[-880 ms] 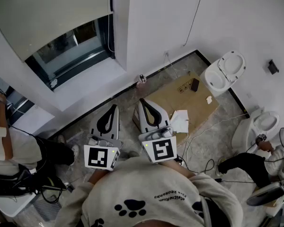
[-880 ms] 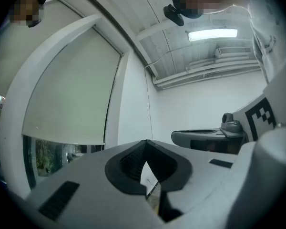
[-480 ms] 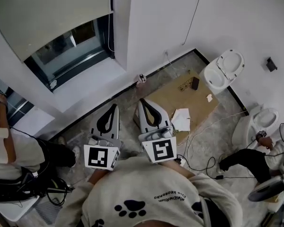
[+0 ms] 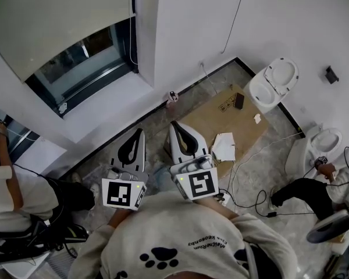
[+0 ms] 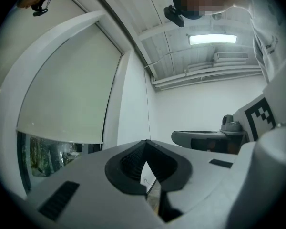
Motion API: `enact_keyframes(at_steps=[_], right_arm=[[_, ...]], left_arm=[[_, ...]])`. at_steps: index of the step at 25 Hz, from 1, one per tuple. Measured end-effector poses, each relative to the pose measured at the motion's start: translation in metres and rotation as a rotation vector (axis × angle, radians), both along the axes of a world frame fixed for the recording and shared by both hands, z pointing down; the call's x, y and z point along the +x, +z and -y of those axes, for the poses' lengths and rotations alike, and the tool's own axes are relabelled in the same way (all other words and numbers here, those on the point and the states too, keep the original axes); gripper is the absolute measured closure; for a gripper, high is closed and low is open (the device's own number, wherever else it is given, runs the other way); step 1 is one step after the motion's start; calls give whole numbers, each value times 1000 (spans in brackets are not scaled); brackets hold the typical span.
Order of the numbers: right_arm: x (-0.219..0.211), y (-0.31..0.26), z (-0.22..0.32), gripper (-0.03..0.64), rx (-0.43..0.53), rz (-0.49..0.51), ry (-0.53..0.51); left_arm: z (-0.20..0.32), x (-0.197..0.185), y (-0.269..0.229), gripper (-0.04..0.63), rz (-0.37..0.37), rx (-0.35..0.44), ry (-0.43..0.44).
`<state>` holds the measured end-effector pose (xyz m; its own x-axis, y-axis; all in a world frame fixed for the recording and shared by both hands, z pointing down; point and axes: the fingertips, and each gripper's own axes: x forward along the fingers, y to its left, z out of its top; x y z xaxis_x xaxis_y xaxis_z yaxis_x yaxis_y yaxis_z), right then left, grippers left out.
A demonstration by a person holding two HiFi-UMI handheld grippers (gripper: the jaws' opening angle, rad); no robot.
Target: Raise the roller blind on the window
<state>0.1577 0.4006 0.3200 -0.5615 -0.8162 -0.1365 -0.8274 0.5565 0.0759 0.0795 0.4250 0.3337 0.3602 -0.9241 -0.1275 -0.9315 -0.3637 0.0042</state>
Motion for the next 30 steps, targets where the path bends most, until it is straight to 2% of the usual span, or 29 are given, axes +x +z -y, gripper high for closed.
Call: enact_keyframes(at_steps=[9, 25, 30], right_arm=[[-30, -2, 63, 607, 12, 12, -49], [-57, -20, 242, 607, 3, -10, -60], [-63, -23, 289, 607, 20, -13, -114]], left_arm=[[61, -19, -4, 588, -4, 8, 6], [233, -45, -22, 588, -24, 15, -8], [281, -45, -26, 588, -30, 25, -27]])
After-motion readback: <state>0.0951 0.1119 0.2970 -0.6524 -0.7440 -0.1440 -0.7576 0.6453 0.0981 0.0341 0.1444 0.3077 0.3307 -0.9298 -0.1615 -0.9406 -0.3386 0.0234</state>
